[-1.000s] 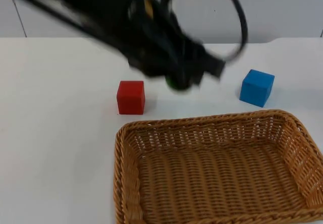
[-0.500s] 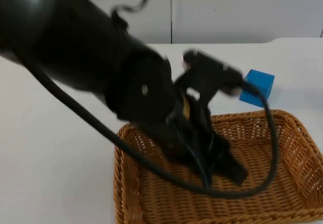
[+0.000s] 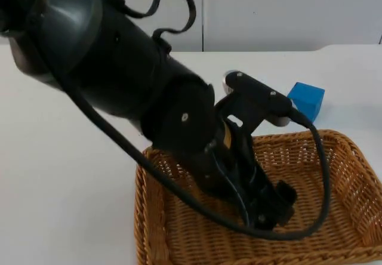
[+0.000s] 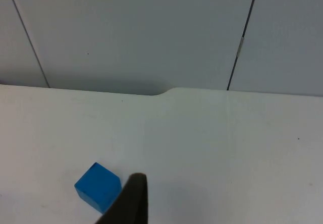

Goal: Place all geometric objects except the red cube into the basket.

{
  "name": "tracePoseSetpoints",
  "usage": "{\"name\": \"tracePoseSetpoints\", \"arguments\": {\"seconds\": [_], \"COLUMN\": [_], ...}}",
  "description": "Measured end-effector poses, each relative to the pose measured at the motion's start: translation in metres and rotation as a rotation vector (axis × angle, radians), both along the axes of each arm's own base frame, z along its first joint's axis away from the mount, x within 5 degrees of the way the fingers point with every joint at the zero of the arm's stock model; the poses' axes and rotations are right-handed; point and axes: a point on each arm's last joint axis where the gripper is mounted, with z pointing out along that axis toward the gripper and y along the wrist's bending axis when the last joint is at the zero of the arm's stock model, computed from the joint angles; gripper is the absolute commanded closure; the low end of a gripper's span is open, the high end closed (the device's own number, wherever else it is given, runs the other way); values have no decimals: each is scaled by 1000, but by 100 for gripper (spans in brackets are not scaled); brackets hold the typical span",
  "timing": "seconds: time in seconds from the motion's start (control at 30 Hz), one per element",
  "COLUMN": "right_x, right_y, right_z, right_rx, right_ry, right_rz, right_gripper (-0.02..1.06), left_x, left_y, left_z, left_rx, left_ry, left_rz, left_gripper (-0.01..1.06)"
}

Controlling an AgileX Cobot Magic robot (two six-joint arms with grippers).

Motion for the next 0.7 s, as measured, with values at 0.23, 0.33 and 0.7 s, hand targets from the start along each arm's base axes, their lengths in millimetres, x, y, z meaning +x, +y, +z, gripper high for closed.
{"name": "tracePoseSetpoints", "arguments": {"seconds": [0.23, 0.33, 0.7], "right_x": [0, 0, -1], "right_y": [0, 0, 1], "right_z": [0, 0, -16], "right_rx": [-2, 4, -47], "right_ry": [0, 2, 53], "right_rz": [2, 3, 44], "right_gripper": [1, 1, 1], "left_x": [0, -4, 16], "left_y": [1, 7, 127], "left_z": [62, 111, 290], "left_rx": [-49, -150, -410], "left_ry": [-82, -179, -589], "left_rz": [-23, -25, 341], "left_gripper": [0, 0, 0]}}
